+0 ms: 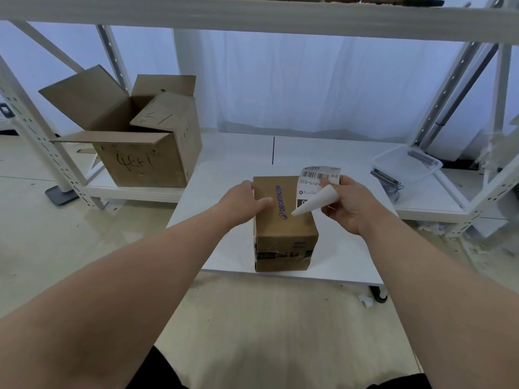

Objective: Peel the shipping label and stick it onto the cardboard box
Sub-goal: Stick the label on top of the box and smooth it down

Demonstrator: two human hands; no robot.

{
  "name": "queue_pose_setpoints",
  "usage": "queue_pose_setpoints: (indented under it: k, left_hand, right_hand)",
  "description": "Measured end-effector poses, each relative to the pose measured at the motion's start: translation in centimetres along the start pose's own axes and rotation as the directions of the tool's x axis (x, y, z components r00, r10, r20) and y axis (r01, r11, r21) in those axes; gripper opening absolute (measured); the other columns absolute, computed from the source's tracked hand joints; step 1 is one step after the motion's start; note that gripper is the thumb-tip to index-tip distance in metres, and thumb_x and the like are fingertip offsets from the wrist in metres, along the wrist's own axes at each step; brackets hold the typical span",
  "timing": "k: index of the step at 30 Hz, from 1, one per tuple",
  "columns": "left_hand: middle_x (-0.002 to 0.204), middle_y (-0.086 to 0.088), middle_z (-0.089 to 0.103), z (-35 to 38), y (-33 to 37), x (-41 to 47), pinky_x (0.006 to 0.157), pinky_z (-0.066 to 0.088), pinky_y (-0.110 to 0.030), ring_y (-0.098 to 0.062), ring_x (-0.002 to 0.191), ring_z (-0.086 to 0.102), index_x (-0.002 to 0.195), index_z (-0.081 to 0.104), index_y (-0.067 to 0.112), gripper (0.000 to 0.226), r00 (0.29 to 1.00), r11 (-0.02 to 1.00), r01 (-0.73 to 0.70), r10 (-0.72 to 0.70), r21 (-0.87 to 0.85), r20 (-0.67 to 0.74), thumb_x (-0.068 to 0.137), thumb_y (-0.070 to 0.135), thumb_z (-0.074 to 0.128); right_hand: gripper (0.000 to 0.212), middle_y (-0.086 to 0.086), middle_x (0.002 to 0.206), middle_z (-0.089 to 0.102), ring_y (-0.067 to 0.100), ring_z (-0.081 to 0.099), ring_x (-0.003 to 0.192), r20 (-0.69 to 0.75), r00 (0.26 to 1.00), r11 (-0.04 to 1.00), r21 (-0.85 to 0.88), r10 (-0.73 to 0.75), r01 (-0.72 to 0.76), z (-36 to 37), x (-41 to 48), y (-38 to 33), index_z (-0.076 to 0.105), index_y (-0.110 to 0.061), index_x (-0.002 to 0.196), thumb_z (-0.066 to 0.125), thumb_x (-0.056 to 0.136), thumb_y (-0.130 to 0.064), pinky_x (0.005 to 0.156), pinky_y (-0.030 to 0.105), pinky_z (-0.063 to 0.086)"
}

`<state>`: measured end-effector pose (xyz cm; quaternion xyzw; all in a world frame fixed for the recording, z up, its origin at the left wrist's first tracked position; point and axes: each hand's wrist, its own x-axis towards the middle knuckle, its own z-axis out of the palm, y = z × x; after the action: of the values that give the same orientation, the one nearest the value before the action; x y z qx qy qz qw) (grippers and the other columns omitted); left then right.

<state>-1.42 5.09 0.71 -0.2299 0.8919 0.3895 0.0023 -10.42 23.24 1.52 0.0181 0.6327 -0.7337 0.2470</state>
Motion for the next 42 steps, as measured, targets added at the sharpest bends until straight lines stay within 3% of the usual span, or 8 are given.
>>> queue_pose_setpoints:
  k: [7,10,15,18,24,28,34,42]
  left_hand:
    - [0.103,-0.003,0.059,-2.2,1.4,0.0,0.085,0.051,-0.034,-0.016,0.087,0.061,0.102,0.052,0.015,0.017,0.966,0.894,-0.236,0.174,-0.381,-0.191,0.091,0.026,0.060]
    - [0.106,-0.007,0.059,-2.4,0.9,0.1,0.082,0.051,-0.034,-0.019,0.085,0.060,0.097,0.050,0.014,0.010,0.963,0.908,-0.243,0.182,-0.341,-0.201,0.091,0.017,0.057]
    - [0.104,0.002,0.054,-3.1,0.2,0.0,0.051,0.035,-0.014,-0.008,0.066,0.047,0.104,0.054,0.012,0.014,0.951,0.941,-0.274,0.234,-0.198,-0.203,0.091,0.007,0.050]
    - [0.096,0.006,0.053,-3.3,0.1,-0.3,0.044,0.035,-0.007,-0.004,0.060,0.045,0.108,0.059,0.013,0.018,0.953,0.942,-0.275,0.242,-0.191,-0.181,0.093,0.008,0.050]
    - [0.113,0.003,0.056,-3.5,-0.2,-0.4,0.065,0.039,-0.015,-0.010,0.088,0.055,0.112,0.061,0.016,0.021,0.954,0.939,-0.282,0.253,-0.198,-0.162,0.094,0.013,0.051]
    - [0.119,0.003,0.056,-3.5,-0.7,-0.1,0.079,0.038,-0.023,-0.016,0.099,0.055,0.115,0.060,0.018,0.023,0.964,0.948,-0.254,0.231,-0.192,-0.132,0.094,0.017,0.052]
    - [0.119,0.003,0.055,-3.8,-0.7,0.0,0.082,0.041,-0.027,-0.017,0.100,0.055,0.116,0.058,0.020,0.024,0.970,0.943,-0.243,0.228,-0.228,-0.090,0.092,0.022,0.057]
    - [0.116,-0.002,0.057,-3.0,-0.2,-0.1,0.077,0.050,-0.021,-0.009,0.092,0.056,0.117,0.050,0.014,0.029,0.957,0.933,-0.126,0.204,-0.336,0.208,0.091,0.018,0.060]
  right_hand:
    - [0.047,0.014,0.122,0.055,0.031,0.062,0.105,-0.042,0.998,0.989,-0.143,-0.051,0.044,1.7,0.1,-0.3,0.041,-0.011,0.125,0.067,0.086,-0.008,0.076,0.040,0.057]
    - [0.049,0.013,0.119,0.049,0.031,0.061,0.105,-0.091,0.990,0.973,-0.216,-0.108,0.086,2.5,0.0,-0.3,0.039,-0.011,0.125,0.067,0.085,-0.007,0.085,0.044,0.056]
    - [0.021,0.014,0.119,0.056,0.033,0.061,0.107,-0.076,0.976,0.950,-0.254,-0.204,0.179,3.1,0.0,-0.3,0.050,-0.016,0.079,0.065,0.086,-0.003,0.083,0.045,0.057]
    - [0.016,0.011,0.121,0.058,0.028,0.061,0.103,-0.031,0.979,0.953,-0.236,-0.200,0.188,2.9,0.0,-0.5,0.060,-0.013,0.093,0.061,0.087,0.002,0.073,0.034,0.058]
    - [0.040,0.009,0.122,0.060,0.023,0.064,0.099,0.073,0.983,0.974,-0.145,-0.166,0.175,2.3,0.1,-1.0,0.057,-0.010,0.122,0.054,0.087,0.011,0.068,0.029,0.056]
    - [0.050,0.007,0.126,0.054,0.025,0.060,0.106,0.178,0.974,0.915,-0.353,-0.138,0.194,2.4,-0.7,-0.6,0.054,-0.014,0.124,0.050,0.085,0.017,0.073,0.031,0.060]
    - [0.061,0.004,0.121,0.053,0.020,0.059,0.103,0.306,0.949,0.859,-0.463,-0.078,0.220,2.8,-1.6,-0.5,0.050,-0.022,0.125,0.053,0.079,0.019,0.071,0.022,0.058]
    - [0.072,0.008,0.126,0.051,0.028,0.054,0.114,0.313,0.950,0.890,-0.438,0.021,0.125,3.5,-1.1,0.2,0.045,-0.019,0.137,0.053,0.076,0.020,0.092,0.035,0.054]
